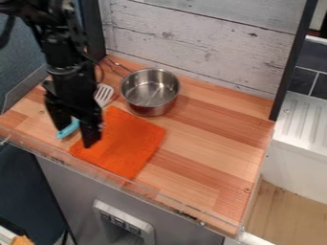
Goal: Move the orange cloth to the bottom right corner of the table
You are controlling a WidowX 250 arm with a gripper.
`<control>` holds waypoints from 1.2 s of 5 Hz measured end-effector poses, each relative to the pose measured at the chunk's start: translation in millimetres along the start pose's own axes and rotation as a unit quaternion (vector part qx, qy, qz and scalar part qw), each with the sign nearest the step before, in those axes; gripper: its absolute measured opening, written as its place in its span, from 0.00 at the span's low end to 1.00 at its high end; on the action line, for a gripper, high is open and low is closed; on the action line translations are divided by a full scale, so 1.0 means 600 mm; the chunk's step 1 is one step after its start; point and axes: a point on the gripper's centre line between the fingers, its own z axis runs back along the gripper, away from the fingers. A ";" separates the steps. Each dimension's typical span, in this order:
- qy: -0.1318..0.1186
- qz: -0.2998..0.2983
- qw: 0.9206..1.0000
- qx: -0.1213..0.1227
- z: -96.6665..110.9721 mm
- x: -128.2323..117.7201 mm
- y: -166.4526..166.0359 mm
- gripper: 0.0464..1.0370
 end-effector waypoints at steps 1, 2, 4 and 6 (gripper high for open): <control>-0.007 -0.014 1.000 0.001 -0.010 0.019 -0.019 0.96; -0.007 -0.008 1.000 0.005 -0.036 0.032 -0.029 0.96; -0.032 0.007 0.999 -0.002 -0.054 0.062 -0.072 0.96; -0.029 -0.044 0.999 -0.001 -0.043 0.082 -0.233 0.96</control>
